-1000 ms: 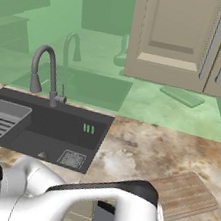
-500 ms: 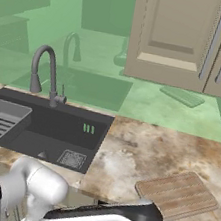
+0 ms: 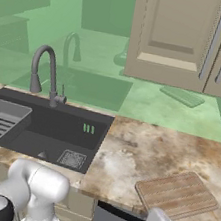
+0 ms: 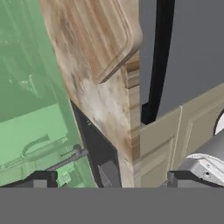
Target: Move the cutting board and knife to the sink. Then move spray from the cabinet to the counter.
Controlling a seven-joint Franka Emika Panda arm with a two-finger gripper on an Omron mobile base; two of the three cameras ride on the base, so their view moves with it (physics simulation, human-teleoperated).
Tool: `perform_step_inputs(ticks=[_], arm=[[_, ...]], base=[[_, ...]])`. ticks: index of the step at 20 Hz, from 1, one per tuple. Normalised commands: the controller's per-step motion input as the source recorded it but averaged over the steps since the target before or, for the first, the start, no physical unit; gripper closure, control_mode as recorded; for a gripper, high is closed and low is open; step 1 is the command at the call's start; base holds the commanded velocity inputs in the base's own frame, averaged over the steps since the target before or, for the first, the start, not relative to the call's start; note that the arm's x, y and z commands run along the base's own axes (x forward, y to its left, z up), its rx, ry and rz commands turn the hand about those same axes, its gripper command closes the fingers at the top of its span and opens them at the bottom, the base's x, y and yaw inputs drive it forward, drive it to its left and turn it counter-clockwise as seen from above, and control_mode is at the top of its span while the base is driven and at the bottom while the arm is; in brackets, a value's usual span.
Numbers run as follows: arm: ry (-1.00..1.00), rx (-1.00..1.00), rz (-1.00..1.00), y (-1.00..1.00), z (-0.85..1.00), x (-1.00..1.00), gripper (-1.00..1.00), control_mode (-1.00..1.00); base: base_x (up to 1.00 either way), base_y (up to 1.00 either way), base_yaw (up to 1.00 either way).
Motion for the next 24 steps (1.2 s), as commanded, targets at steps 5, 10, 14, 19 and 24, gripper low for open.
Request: perform_step_inputs(ticks=[5, 10, 14, 19, 24], arm=[[-0.25, 0.17, -0.01, 0.00, -0.11, 0.21, -1.00, -1.00], [-0.14, 0.04, -0.02, 0.01, -0.19, 0.31, -1.00, -1.00], [0.00, -0.06, -0.06, 0.17, -0.34, 0.35, -1.00, -1.00], [0.00, -0.06, -0.02, 0.11, -0.28, 0.34, -1.00, -1.00], [0.00, 0.00, 0.00, -0.03, -0.15, 0.31, -1.00, -1.00]], base=[[0.00, 0.00, 0.00], [0.00, 0.00, 0.00], [0.00, 0.00, 0.00], [0.00, 0.00, 0.00], [0.00, 0.00, 0.00]])
